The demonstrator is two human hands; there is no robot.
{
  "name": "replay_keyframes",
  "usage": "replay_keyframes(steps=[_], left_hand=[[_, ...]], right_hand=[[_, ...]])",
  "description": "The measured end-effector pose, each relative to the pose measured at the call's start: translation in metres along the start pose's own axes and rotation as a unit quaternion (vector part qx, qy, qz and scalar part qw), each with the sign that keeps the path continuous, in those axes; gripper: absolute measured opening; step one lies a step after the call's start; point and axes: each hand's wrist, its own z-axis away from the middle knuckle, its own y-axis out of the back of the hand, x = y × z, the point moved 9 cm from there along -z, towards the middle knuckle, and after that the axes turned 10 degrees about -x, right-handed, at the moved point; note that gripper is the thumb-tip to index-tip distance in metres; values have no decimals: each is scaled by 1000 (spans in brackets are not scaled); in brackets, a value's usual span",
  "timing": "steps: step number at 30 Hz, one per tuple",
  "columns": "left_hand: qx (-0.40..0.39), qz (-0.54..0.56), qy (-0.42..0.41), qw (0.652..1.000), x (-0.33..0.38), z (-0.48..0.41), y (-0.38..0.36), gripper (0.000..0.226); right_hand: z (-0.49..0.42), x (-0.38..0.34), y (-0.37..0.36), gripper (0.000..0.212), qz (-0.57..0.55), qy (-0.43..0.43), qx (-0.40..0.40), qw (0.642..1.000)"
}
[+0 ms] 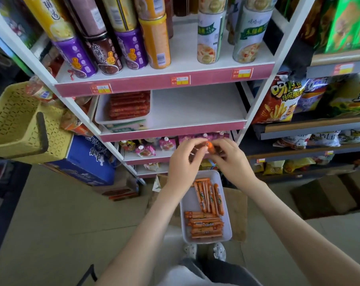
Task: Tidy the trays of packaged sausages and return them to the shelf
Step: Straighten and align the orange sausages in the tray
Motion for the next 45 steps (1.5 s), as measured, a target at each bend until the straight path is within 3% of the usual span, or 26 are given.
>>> replay_keyframes(steps=[4,8,11,13,15,18,20,22,24,26,29,35,37,41,44,45], left_hand=[[-20,-19,137,990,-74,23,-22,21],[-120,-146,283,940,-189,69,-72,20],[-232,-269,286,890,-254,93,-116,29],[-328,-357,238,842,-289,104,-154,38],[-365,-412,170,817,-310,106,-189,40],[-344,-458,69,817,-343,113,-244,35],[-370,-478,85,792,-365,112,-269,41],[-378,-539,105,745,-381,106,-278,45],[-409,-588,122,686,-401,108,-288,48],[-407,-610,126,668,-411,109,-294,44],[-394,-611,134,673,-412,100,-299,42],[-402,-542,169,719,-407,88,-303,31],[-363,-515,182,754,-391,84,-286,25],[-208,-483,157,836,-351,81,-219,21],[-123,-234,251,931,-349,100,-168,14],[-86,-135,287,945,-348,106,-155,14]], right_hand=[[15,67,-41,39,-88,-153,-77,981],[32,159,-103,48,-110,-265,-126,949],[43,229,-164,42,-96,-318,-150,931],[46,271,-208,50,-79,-338,-175,921],[49,307,-249,58,-51,-353,-205,911],[49,339,-285,67,42,-341,-199,918],[45,339,-298,73,148,-268,-164,938],[50,331,-317,78,224,-198,-162,941],[59,324,-338,70,268,-129,-181,937],[65,323,-352,63,297,-89,-195,930],[70,327,-363,65,318,-59,-220,920],[71,337,-360,67,336,-65,-220,913],[71,339,-357,65,334,-80,-213,915],[70,345,-356,58,340,-121,-233,903],[67,345,-363,62,320,-138,-285,893],[67,345,-363,63,305,-151,-299,892]])
